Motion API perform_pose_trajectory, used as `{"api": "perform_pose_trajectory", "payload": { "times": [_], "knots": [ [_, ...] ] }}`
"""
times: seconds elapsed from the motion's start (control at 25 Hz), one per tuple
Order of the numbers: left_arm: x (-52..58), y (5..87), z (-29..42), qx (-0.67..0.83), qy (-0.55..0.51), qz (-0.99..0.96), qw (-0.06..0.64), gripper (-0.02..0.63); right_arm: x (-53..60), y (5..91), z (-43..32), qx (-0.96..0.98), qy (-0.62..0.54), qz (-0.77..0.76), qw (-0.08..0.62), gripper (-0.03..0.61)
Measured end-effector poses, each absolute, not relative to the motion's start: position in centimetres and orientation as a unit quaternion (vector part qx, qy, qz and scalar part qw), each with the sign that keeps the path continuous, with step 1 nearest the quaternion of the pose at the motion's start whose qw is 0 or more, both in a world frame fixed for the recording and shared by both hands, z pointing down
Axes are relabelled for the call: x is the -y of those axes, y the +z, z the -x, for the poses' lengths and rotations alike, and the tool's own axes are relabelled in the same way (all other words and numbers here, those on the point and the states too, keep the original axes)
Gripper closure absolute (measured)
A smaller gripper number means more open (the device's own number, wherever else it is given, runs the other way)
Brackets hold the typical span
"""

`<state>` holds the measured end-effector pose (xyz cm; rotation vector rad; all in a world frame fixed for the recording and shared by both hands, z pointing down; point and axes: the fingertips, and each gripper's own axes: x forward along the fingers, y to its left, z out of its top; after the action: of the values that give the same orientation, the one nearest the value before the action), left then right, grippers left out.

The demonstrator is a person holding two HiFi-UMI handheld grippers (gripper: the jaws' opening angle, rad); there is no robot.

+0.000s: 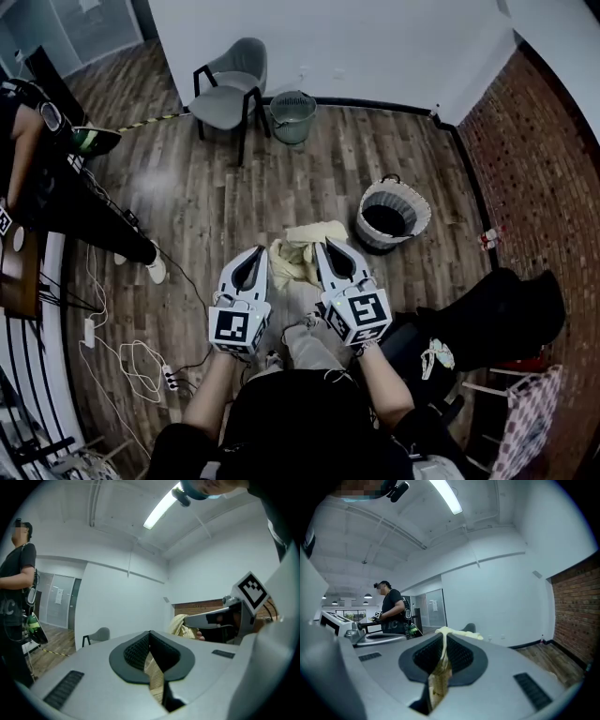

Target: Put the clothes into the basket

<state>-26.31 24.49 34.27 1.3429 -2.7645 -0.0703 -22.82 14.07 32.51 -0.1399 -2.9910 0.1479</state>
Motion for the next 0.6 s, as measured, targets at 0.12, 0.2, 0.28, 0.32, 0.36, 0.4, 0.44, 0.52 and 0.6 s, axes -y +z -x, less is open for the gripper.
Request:
{"api": "perform_pose_trajectory", "payload": {
  "times": [0.12,0.2,0.28,0.32,0.36,0.4,0.44,0.52,0.6],
  "knots": [
    [-19.8,33.6,28.2,0.891,-0.017,-0.453,0.026,0.601,-9.9,31.9,24.4,0.996,0.050,0.033,0.062,0.548],
    [-17.0,33.0,29.2,0.887,-0.014,-0.462,0.020,0.601,-7.4,31.4,25.1,0.997,0.052,0.022,0.053,0.548],
    [-14.4,32.1,29.9,0.882,-0.014,-0.470,0.012,0.601,-4.7,30.7,25.6,0.998,0.051,0.011,0.043,0.548],
    [-13.1,31.8,30.2,0.880,-0.015,-0.475,0.007,0.601,-3.4,30.3,25.8,0.998,0.050,0.005,0.037,0.548],
    [-11.9,31.5,30.3,0.877,-0.017,-0.480,0.005,0.601,-2.2,29.9,25.9,0.998,0.049,-0.002,0.033,0.548],
    [-11.0,31.3,30.3,0.875,-0.018,-0.484,0.004,0.601,-1.1,29.7,25.9,0.998,0.049,-0.009,0.031,0.548],
    [-10.1,31.2,30.3,0.873,-0.018,-0.488,0.004,0.601,0.0,29.6,25.7,0.998,0.050,-0.016,0.032,0.548],
    [-8.7,30.9,30.3,0.869,-0.014,-0.495,0.004,0.601,1.9,30.1,25.4,0.997,0.057,-0.028,0.045,0.548],
    [-7.3,31.0,30.6,0.864,-0.009,-0.503,0.007,0.601,3.3,31.4,24.9,0.995,0.062,-0.039,0.061,0.548]
  ]
}}
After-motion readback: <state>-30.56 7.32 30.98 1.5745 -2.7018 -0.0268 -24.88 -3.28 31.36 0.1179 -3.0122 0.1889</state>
